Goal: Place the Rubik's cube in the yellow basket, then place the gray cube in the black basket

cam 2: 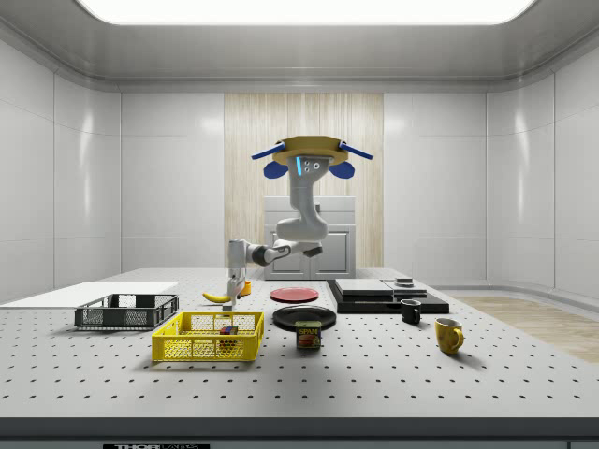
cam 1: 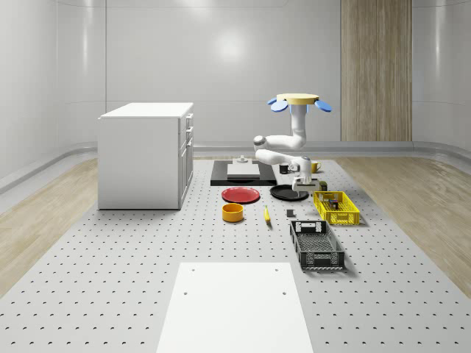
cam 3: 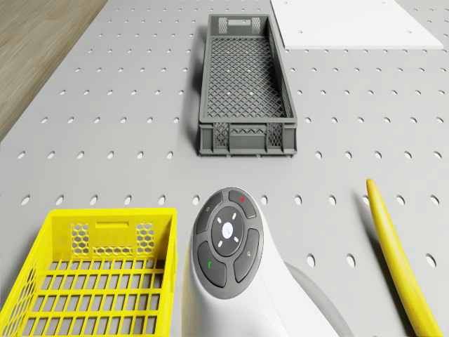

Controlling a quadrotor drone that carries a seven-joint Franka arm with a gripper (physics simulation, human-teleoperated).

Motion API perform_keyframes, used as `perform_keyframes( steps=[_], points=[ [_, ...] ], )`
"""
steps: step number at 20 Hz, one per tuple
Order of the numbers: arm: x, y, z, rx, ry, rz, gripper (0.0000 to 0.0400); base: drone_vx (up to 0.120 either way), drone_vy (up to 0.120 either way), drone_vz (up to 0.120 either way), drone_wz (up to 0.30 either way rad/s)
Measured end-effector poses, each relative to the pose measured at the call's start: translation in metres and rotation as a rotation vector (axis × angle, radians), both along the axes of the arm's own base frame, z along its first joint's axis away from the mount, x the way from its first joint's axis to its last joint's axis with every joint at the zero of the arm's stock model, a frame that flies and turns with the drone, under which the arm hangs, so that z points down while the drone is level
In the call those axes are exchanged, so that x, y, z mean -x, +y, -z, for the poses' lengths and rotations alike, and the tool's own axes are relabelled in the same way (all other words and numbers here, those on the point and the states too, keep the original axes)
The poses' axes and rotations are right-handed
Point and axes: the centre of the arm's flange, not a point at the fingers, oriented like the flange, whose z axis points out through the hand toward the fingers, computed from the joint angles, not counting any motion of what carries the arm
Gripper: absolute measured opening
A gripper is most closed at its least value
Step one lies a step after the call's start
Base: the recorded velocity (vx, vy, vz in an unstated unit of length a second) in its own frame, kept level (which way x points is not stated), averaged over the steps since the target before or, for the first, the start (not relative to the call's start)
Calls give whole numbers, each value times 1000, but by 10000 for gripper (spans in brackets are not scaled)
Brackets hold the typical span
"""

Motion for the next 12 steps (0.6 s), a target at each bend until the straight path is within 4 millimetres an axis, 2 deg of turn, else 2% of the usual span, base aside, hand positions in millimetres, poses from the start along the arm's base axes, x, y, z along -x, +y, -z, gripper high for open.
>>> perform_keyframes(
  steps=[1,11,12],
  points=[
    [0,0,0,0,0,0,400,40,-120,0,0],
    [0,0,0,0,0,0,400,120,-120,0,0],
    [0,0,0,0,0,0,400,0,-120,0,0]
  ],
)
